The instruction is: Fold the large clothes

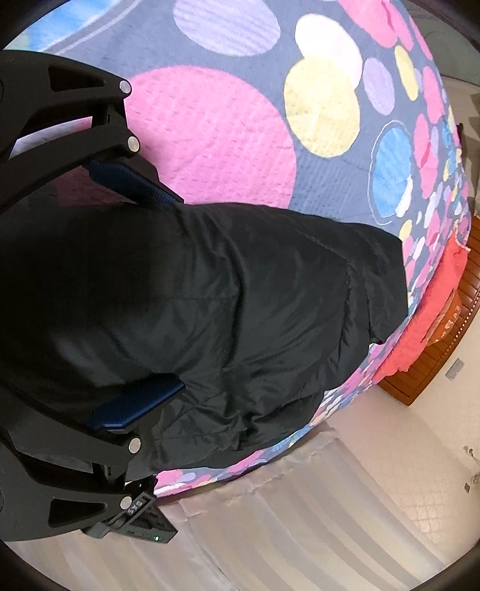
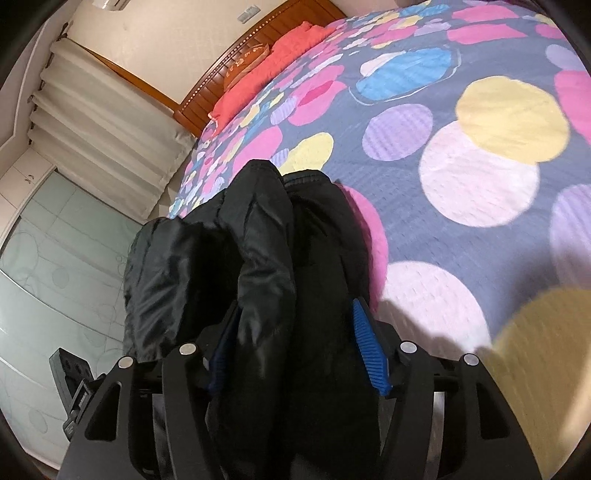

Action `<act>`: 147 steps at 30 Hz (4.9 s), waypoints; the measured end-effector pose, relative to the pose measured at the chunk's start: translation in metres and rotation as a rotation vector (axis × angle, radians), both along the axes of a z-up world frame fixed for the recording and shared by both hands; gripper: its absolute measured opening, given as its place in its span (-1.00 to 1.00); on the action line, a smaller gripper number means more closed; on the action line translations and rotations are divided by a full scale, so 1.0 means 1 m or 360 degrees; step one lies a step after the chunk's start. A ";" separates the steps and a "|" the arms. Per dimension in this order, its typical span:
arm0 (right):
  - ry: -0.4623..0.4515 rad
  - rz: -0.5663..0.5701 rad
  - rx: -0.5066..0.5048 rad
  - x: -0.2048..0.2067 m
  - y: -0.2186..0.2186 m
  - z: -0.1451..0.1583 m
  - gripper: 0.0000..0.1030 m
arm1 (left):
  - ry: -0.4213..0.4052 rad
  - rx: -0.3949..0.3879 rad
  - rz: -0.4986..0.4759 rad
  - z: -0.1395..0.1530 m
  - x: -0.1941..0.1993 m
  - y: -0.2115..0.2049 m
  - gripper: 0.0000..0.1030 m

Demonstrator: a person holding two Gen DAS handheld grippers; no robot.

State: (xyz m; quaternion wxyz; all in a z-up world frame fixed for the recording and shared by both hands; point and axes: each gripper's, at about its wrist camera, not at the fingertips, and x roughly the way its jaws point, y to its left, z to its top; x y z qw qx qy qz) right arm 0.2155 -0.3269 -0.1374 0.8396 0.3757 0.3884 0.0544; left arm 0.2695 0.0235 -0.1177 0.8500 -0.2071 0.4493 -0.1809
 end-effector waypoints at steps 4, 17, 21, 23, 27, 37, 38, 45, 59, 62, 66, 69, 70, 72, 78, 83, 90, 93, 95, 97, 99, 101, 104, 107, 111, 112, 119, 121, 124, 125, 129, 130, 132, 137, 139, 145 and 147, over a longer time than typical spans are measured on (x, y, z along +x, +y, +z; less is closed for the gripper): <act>-0.0023 -0.0005 0.0003 -0.023 0.002 0.009 0.23 | -0.0058 0.0068 0.0005 0.009 -0.022 -0.001 0.75; 0.0009 -0.0138 -0.0604 -0.105 0.044 0.063 0.47 | -0.0239 0.0346 -0.0008 0.045 -0.118 -0.016 0.75; -0.0005 -0.0126 -0.0832 -0.130 0.063 0.077 0.53 | -0.0313 0.0439 0.0037 0.060 -0.143 -0.019 0.78; -0.0014 -0.0114 -0.0901 -0.137 0.071 0.083 0.53 | -0.0358 0.0495 0.0056 0.066 -0.153 -0.020 0.83; -0.0068 -0.0128 -0.0977 -0.151 0.085 0.097 0.54 | -0.0452 0.0602 0.0102 0.080 -0.175 -0.021 0.85; -0.0181 -0.0135 -0.1082 -0.175 0.110 0.120 0.55 | -0.0544 0.0652 0.0223 0.102 -0.207 -0.018 0.85; -0.0186 -0.0131 -0.1086 -0.176 0.112 0.121 0.55 | -0.0548 0.0657 0.0228 0.102 -0.209 -0.018 0.85; -0.0215 -0.0124 -0.1114 -0.183 0.123 0.126 0.55 | -0.0577 0.0671 0.0257 0.107 -0.220 -0.019 0.85; -0.0234 -0.0115 -0.1111 -0.190 0.128 0.130 0.55 | -0.0588 0.0669 0.0253 0.109 -0.228 -0.023 0.85; -0.0237 -0.0110 -0.1111 -0.191 0.130 0.131 0.55 | -0.0590 0.0671 0.0255 0.109 -0.228 -0.023 0.85; -0.0234 -0.0111 -0.1111 -0.191 0.129 0.130 0.55 | -0.0588 0.0677 0.0251 0.109 -0.229 -0.023 0.85; -0.0230 -0.0109 -0.1115 -0.191 0.130 0.130 0.55 | -0.0580 0.0671 0.0253 0.108 -0.230 -0.026 0.85; -0.0227 -0.0109 -0.1119 -0.191 0.131 0.130 0.55 | -0.0576 0.0665 0.0250 0.108 -0.231 -0.027 0.85; -0.0222 -0.0110 -0.1120 -0.191 0.131 0.130 0.55 | -0.0570 0.0660 0.0245 0.107 -0.230 -0.029 0.85; -0.0206 -0.0118 -0.1111 -0.187 0.126 0.125 0.55 | -0.0554 0.0667 0.0233 0.100 -0.224 -0.034 0.86; -0.0184 -0.0100 -0.1107 -0.182 0.125 0.118 0.55 | -0.0536 0.0676 0.0242 0.095 -0.218 -0.035 0.86; -0.0176 -0.0092 -0.1096 -0.178 0.124 0.113 0.55 | -0.0526 0.0693 0.0251 0.091 -0.214 -0.036 0.86; -0.0175 -0.0091 -0.1094 -0.178 0.125 0.113 0.55 | -0.0523 0.0696 0.0250 0.089 -0.213 -0.037 0.86; -0.0176 -0.0088 -0.1093 -0.178 0.125 0.111 0.55 | -0.0521 0.0701 0.0249 0.088 -0.213 -0.038 0.86; -0.0179 -0.0088 -0.1089 -0.178 0.125 0.111 0.55 | -0.0527 0.0706 0.0251 0.089 -0.214 -0.039 0.86; -0.0180 -0.0088 -0.1087 -0.178 0.125 0.111 0.55 | -0.0532 0.0706 0.0247 0.089 -0.215 -0.040 0.86; -0.0185 -0.0088 -0.1091 -0.179 0.125 0.112 0.55 | -0.0534 0.0711 0.0245 0.091 -0.216 -0.040 0.86; -0.0205 -0.0091 -0.1091 -0.181 0.126 0.114 0.55 | -0.0539 0.0716 0.0256 0.093 -0.218 -0.040 0.86; -0.0222 -0.0098 -0.1084 -0.185 0.126 0.118 0.55 | -0.0560 0.0724 0.0275 0.097 -0.223 -0.039 0.86; -0.0232 -0.0097 -0.1078 -0.189 0.126 0.121 0.55 | -0.0585 0.0741 0.0285 0.102 -0.229 -0.039 0.87; -0.0231 -0.0097 -0.1077 -0.189 0.126 0.121 0.55 | -0.0586 0.0745 0.0285 0.102 -0.230 -0.040 0.91; -0.0229 -0.0100 -0.1071 -0.191 0.126 0.122 0.55 | -0.0585 0.0770 0.0291 0.104 -0.232 -0.042 0.96; -0.0230 -0.0100 -0.1070 -0.192 0.125 0.122 0.55 | -0.0578 0.0786 0.0295 0.103 -0.232 -0.044 0.96; -0.0224 -0.0100 -0.1067 -0.194 0.127 0.121 0.55 | -0.0575 0.0779 0.0277 0.103 -0.231 -0.046 0.96; -0.0221 -0.0098 -0.1066 -0.195 0.127 0.121 0.55 | -0.0570 0.0773 0.0271 0.102 -0.231 -0.046 0.96; -0.0204 -0.0094 -0.1057 -0.194 0.127 0.118 0.55 | -0.0576 0.0775 0.0269 0.100 -0.229 -0.046 0.96; -0.0200 -0.0093 -0.1054 -0.193 0.127 0.117 0.55 | -0.0573 0.0771 0.0267 0.099 -0.229 -0.046 0.96; -0.0192 -0.0091 -0.1052 -0.192 0.126 0.114 0.55 | -0.0566 0.0758 0.0278 0.098 -0.228 -0.045 0.96; -0.0173 -0.0087 -0.1040 -0.187 0.119 0.107 0.55 | -0.0556 0.0812 0.0281 0.092 -0.223 -0.046 0.96; -0.0162 -0.0094 -0.1040 -0.184 0.117 0.104 0.55 | -0.0581 0.0816 0.0270 0.091 -0.221 -0.047 0.96; -0.0135 -0.0145 -0.1040 -0.177 0.101 0.091 0.70 | -0.0507 0.0843 0.0299 0.074 -0.203 -0.041 0.96; -0.0098 -0.0161 -0.1069 -0.173 0.095 0.085 0.70 | -0.0483 0.0856 0.0313 0.068 -0.197 -0.037 0.96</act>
